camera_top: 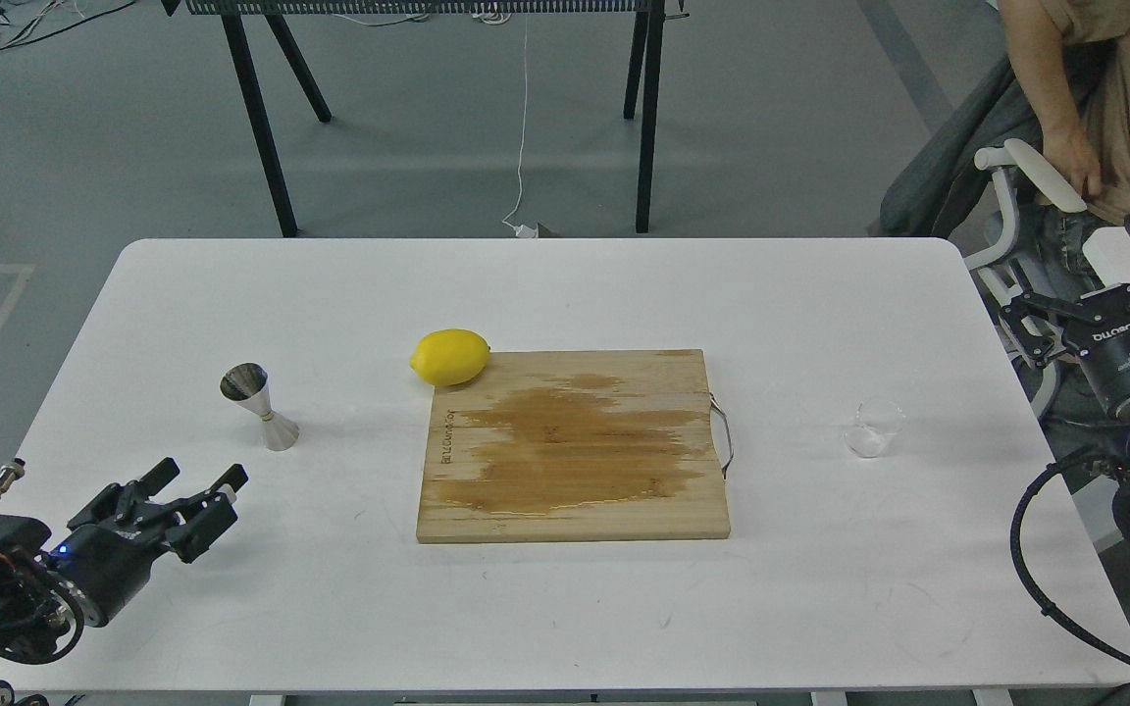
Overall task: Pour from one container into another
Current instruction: 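Reach the left gripper to the metal jigger and grasp it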
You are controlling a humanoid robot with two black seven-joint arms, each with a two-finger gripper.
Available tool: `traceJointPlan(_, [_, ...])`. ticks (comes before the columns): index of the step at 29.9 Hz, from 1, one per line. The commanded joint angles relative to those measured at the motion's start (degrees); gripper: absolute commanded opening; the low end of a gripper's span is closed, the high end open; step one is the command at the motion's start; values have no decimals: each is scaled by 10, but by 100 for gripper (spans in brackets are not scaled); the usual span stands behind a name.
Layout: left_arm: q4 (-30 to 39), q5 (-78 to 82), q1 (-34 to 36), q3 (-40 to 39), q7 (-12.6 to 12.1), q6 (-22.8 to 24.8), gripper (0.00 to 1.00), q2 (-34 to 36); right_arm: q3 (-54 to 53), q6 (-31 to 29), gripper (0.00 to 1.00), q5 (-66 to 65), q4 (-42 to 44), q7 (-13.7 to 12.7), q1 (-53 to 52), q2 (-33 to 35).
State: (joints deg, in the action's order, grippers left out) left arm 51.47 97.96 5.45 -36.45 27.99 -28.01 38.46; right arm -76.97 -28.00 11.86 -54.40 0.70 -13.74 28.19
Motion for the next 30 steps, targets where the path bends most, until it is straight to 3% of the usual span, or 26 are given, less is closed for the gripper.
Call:
traceJointPlan(1, [-36,0,26,5,0,0,99,-26,-3,0,99,0,0,0,-1,1])
traceJointPlan(30, [-118,-1,106,41,0,0,99,-87,-5,0,99,0,0,0,0,10])
